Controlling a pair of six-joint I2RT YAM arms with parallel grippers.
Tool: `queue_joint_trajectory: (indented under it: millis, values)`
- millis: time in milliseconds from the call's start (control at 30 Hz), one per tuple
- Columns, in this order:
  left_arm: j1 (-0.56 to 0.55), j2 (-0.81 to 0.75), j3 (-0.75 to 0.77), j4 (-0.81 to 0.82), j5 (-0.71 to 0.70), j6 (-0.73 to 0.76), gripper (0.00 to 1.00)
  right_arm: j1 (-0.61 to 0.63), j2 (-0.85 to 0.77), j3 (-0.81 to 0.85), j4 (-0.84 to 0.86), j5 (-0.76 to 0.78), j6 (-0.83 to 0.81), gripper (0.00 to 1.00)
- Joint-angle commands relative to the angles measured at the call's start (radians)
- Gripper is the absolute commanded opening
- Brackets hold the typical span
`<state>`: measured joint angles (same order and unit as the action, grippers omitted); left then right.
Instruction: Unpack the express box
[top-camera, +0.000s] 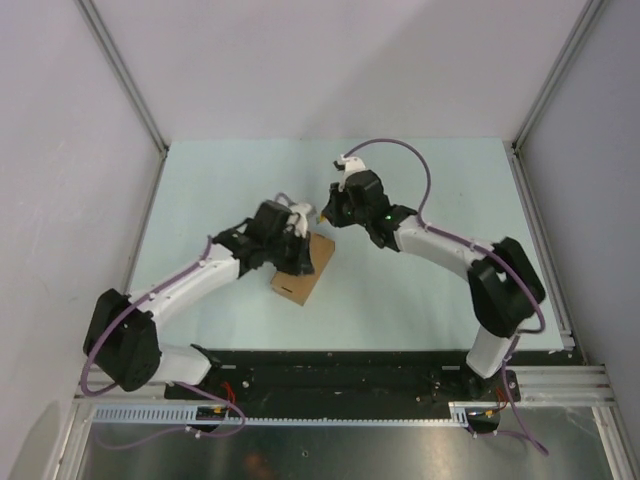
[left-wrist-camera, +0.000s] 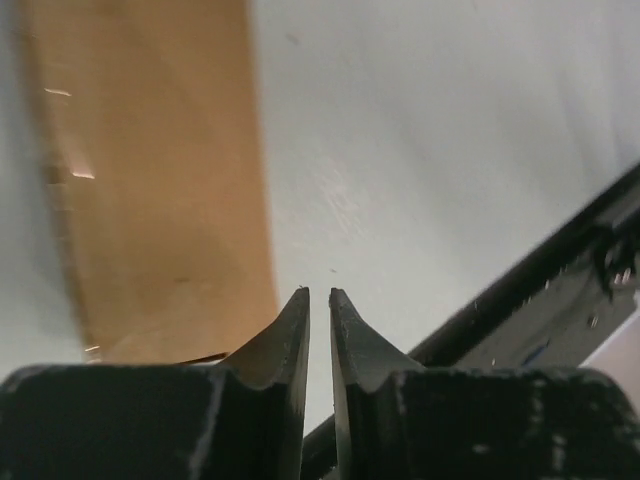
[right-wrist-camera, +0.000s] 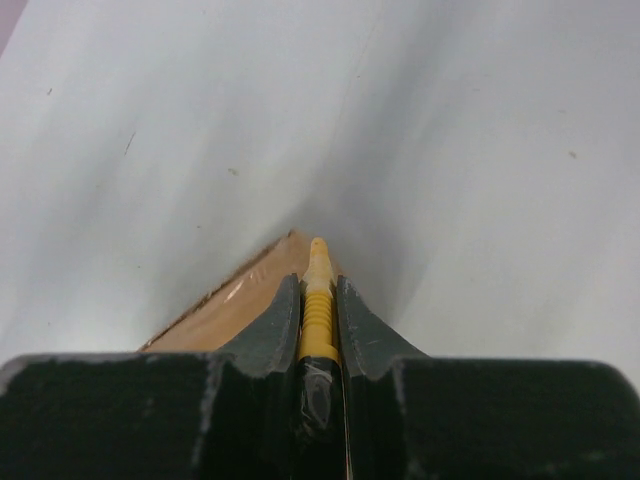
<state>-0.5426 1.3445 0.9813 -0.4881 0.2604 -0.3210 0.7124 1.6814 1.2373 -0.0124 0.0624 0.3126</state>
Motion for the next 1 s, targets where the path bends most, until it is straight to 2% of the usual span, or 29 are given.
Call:
queue_joint_trajectory:
  millis: [0,100,200,300,533,633,767,967]
  values:
    - [-0.128,0.021,-0.041,-0.006,0.027,0.077,0.18,-0.017,0.142,0.129,0.129,-0.200,-0.001,0.00]
    - [-0.163,0.053,-0.064,-0.006,0.014,0.062,0.18,-0.033,0.239,0.194,0.147,-0.312,0.039,0.00]
    - [-0.175,0.074,-0.079,-0.006,-0.003,0.051,0.19,-0.030,0.312,0.237,0.134,-0.349,0.039,0.00]
    - [-0.177,0.100,-0.096,-0.009,-0.029,0.037,0.21,-0.030,0.379,0.312,0.042,-0.357,0.010,0.00]
    - [-0.160,0.151,-0.090,-0.052,-0.141,-0.009,0.22,-0.051,0.377,0.352,-0.144,-0.342,-0.070,0.00]
    - [-0.125,0.150,-0.085,-0.060,-0.167,-0.033,0.23,-0.079,0.370,0.350,-0.207,-0.365,-0.090,0.00]
    - [-0.025,0.140,-0.090,-0.066,-0.230,-0.079,0.23,-0.083,0.339,0.335,-0.283,-0.369,-0.119,0.00]
    - [0.107,0.159,-0.052,-0.064,-0.216,-0.107,0.24,-0.050,0.261,0.261,-0.349,-0.316,-0.124,0.00]
